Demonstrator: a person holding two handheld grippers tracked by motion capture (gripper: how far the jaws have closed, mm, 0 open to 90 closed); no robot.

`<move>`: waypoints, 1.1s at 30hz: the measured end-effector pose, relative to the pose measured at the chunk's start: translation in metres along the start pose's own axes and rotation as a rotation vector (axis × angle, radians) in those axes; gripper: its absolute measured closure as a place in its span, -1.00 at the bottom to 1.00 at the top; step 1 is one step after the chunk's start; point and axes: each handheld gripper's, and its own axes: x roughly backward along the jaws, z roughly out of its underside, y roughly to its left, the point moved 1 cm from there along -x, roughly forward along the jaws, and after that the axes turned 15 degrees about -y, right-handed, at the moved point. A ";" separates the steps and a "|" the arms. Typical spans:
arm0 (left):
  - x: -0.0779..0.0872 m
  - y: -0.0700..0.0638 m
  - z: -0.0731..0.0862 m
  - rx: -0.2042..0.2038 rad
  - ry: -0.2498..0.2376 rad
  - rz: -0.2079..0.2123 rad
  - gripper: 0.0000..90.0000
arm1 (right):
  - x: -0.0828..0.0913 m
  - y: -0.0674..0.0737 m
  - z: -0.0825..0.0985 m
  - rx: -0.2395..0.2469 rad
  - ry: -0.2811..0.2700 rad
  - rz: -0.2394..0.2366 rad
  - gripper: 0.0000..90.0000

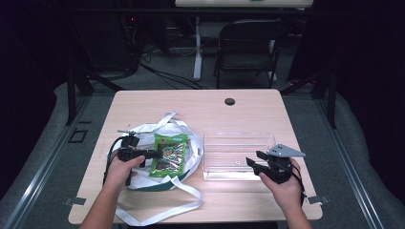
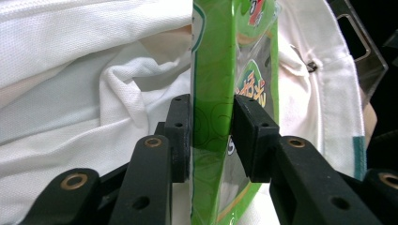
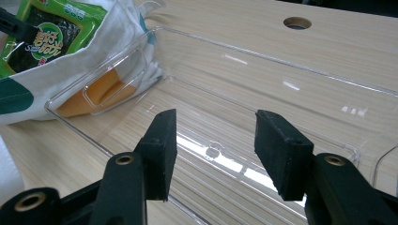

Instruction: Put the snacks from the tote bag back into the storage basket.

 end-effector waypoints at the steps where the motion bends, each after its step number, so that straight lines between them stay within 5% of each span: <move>1: 0.001 0.000 0.000 0.001 0.001 0.006 0.53 | 0.000 0.000 0.000 -0.001 0.001 0.001 0.09; 24: 0.017 0.006 -0.004 0.014 -0.045 0.053 0.63 | -0.004 -0.002 0.001 -0.006 -0.001 0.002 0.10; 33: 0.023 0.002 -0.008 -0.037 -0.086 0.060 0.63 | -0.004 -0.003 0.001 0.003 0.004 0.001 0.10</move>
